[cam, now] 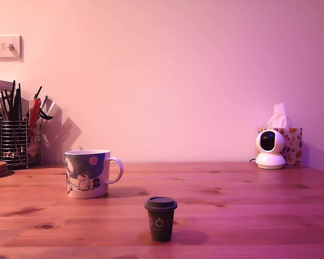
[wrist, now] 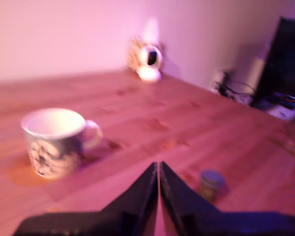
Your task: Pick up the coffee capsules on the table and drop them inside the coffee cup
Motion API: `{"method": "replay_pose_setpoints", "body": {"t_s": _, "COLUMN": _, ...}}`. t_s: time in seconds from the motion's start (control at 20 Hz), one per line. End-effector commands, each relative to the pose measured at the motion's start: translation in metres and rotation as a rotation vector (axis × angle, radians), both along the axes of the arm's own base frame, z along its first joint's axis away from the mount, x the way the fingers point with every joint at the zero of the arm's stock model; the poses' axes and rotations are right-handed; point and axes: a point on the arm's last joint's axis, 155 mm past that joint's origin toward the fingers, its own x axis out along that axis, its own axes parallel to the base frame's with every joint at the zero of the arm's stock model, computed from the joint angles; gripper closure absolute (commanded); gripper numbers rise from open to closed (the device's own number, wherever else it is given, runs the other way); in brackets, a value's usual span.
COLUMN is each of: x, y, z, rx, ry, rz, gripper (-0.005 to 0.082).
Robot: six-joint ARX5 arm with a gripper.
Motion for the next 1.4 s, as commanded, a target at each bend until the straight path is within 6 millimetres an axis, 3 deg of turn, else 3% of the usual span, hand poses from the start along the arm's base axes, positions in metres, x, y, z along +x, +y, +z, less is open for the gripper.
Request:
{"method": "replay_pose_setpoints", "body": {"t_s": 0.0, "x": -0.002, "y": -0.005, "z": -0.001, "rx": 0.019, "ry": -0.013, "rz": -0.031, "gripper": 0.0793}}
{"method": "replay_pose_setpoints", "body": {"t_s": 0.85, "x": -0.009, "y": -0.045, "z": -0.029, "rx": 0.139, "ry": -0.029, "rz": -0.249, "gripper": 0.0790}}
{"method": "replay_pose_setpoints", "body": {"t_s": 0.9, "x": -0.010, "y": -0.046, "z": -0.032, "rx": 0.142, "ry": -0.013, "rz": -0.257, "gripper": 0.0743}}
{"method": "replay_pose_setpoints", "body": {"t_s": 1.0, "x": -0.006, "y": -0.049, "z": -0.038, "rx": 0.149, "ry": 0.004, "rz": -0.257, "gripper": 0.0512}}
{"method": "replay_pose_setpoints", "body": {"t_s": 1.1, "x": 0.000, "y": -0.051, "z": -0.041, "rx": 0.158, "ry": 0.009, "rz": -0.236, "gripper": 0.0368}}
{"method": "replay_pose_setpoints", "body": {"t_s": 1.35, "x": 0.002, "y": -0.062, "z": -0.052, "rx": 0.178, "ry": 0.058, "rz": -0.252, "gripper": 0.0331}}
